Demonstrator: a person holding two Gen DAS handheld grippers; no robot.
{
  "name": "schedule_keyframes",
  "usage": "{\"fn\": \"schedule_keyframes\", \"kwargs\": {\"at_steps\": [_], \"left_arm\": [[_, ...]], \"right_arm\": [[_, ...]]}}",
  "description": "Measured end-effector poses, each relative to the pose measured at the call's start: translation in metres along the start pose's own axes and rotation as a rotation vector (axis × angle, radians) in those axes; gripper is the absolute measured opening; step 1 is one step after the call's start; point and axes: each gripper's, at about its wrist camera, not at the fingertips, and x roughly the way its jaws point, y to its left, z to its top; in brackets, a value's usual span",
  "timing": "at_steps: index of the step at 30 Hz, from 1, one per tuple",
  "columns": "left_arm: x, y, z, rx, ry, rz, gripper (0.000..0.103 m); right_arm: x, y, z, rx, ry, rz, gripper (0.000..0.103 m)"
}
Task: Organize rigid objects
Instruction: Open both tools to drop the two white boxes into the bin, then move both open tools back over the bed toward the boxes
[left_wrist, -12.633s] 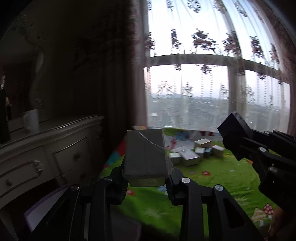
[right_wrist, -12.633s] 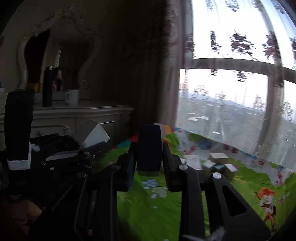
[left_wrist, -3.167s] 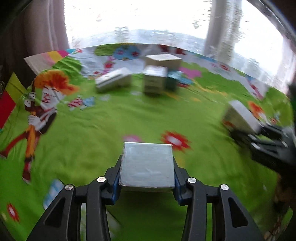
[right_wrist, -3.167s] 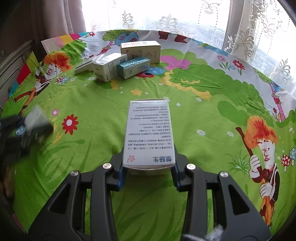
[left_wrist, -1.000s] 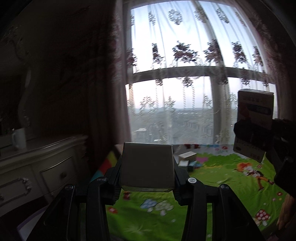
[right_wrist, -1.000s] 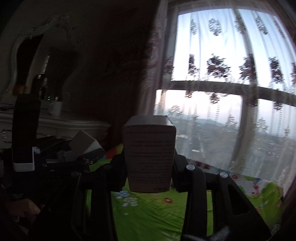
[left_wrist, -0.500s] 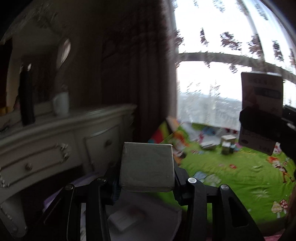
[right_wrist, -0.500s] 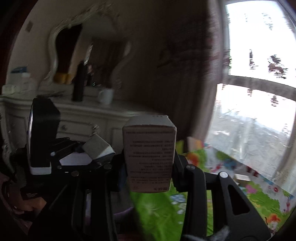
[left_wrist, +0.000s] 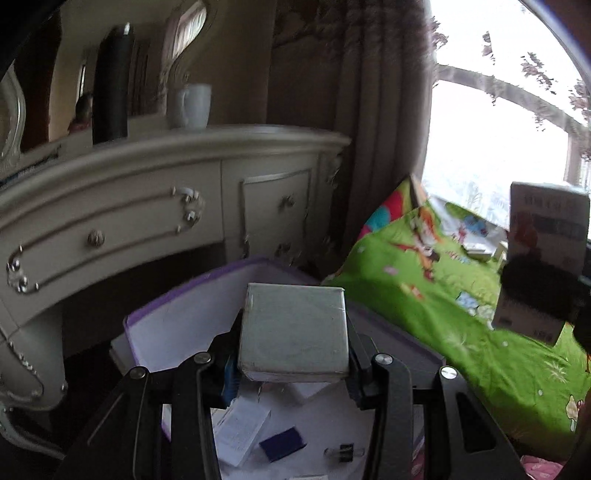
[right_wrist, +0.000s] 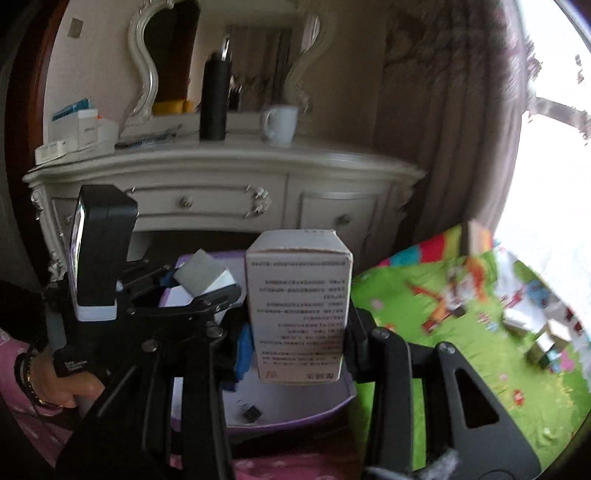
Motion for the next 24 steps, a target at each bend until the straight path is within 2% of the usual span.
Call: {"fn": "schedule_keyframes", "kwargs": {"at_steps": [3, 7, 14, 15, 16, 18, 20, 24], "left_arm": [[0.012, 0.011, -0.006, -0.037, 0.062, 0.003, 0.045], [0.022, 0.022, -0.011, -0.069, 0.109, 0.03, 0.045], [0.038, 0.044, -0.019, -0.122, 0.179, 0.132, 0.047], [0.04, 0.046, -0.02, -0.125, 0.189, 0.151, 0.056], [0.043, 0.047, -0.02, -0.123, 0.2, 0.168, 0.076], [0.046, 0.049, -0.022, -0.115, 0.216, 0.213, 0.09], [0.045, 0.049, -0.022, -0.111, 0.208, 0.213, 0.09], [0.047, 0.046, -0.023, -0.108, 0.22, 0.199, 0.09]], "right_arm": [[0.02, 0.004, -0.002, 0.018, 0.069, 0.054, 0.043], [0.04, 0.006, -0.004, 0.024, 0.115, 0.068, 0.043], [0.078, 0.002, -0.014, 0.079, 0.211, 0.106, 0.044], [0.084, 0.004, -0.016, 0.081, 0.227, 0.12, 0.044], [0.091, 0.005, -0.019, 0.085, 0.252, 0.144, 0.045], [0.101, 0.004, -0.026, 0.106, 0.292, 0.15, 0.064], [0.103, 0.0, -0.034, 0.127, 0.295, 0.144, 0.069], [0.097, -0.013, -0.044, 0.182, 0.297, 0.137, 0.069]]}}
